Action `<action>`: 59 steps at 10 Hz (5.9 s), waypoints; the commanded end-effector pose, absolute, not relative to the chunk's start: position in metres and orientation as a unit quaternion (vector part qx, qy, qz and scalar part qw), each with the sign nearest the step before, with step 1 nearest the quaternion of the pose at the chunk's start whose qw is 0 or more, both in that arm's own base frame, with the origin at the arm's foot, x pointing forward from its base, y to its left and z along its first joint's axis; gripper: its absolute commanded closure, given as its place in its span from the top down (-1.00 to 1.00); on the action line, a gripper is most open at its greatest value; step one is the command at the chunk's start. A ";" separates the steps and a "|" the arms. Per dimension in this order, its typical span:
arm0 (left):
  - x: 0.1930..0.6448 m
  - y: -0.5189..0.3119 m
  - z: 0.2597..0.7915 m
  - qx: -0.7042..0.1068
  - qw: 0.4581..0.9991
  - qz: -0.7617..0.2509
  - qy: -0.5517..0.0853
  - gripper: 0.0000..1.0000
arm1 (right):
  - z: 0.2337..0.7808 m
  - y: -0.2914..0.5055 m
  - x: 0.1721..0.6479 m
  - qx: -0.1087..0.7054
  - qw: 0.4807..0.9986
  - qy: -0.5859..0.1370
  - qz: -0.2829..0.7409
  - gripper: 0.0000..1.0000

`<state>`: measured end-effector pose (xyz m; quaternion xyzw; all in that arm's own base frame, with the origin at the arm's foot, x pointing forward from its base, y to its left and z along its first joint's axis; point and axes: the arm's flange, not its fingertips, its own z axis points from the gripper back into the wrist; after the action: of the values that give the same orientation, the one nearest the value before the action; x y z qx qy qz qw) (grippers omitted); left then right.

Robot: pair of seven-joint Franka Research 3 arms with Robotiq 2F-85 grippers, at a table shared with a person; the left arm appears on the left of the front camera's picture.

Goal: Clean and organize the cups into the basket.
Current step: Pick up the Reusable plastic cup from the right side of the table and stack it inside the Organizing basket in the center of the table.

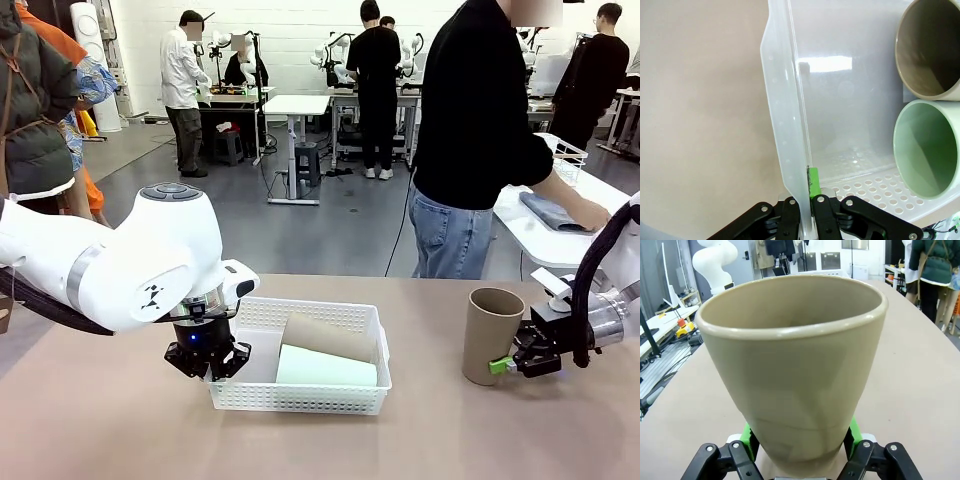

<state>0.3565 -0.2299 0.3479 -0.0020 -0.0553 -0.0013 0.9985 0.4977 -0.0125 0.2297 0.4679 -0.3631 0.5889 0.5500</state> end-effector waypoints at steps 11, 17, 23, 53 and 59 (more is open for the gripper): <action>0.356 -0.231 0.347 0.002 0.998 -0.005 -0.062 -1.00 | 0.417 0.017 0.417 0.446 0.589 -0.375 0.560 -1.00; 0.356 -0.231 0.347 0.002 0.998 -0.005 -0.062 -1.00 | 0.414 0.014 0.418 0.443 0.593 -0.375 0.558 0.60; 0.356 -0.231 0.347 0.002 0.998 -0.005 -0.062 -1.00 | 0.516 0.163 0.444 0.331 0.612 -0.167 0.699 0.60; 0.356 -0.231 0.347 0.002 0.998 -0.005 -0.062 -1.00 | 0.378 0.330 0.495 0.240 0.564 0.027 0.790 0.60; 0.356 -0.231 0.347 0.002 0.998 -0.005 -0.062 -1.00 | 0.377 0.329 0.495 0.244 0.557 0.030 0.794 1.00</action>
<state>0.3564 -0.2300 0.3479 -0.0020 -0.0553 -0.0014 0.9985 0.4952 0.3317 0.3784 0.2317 0.0347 0.7905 0.5659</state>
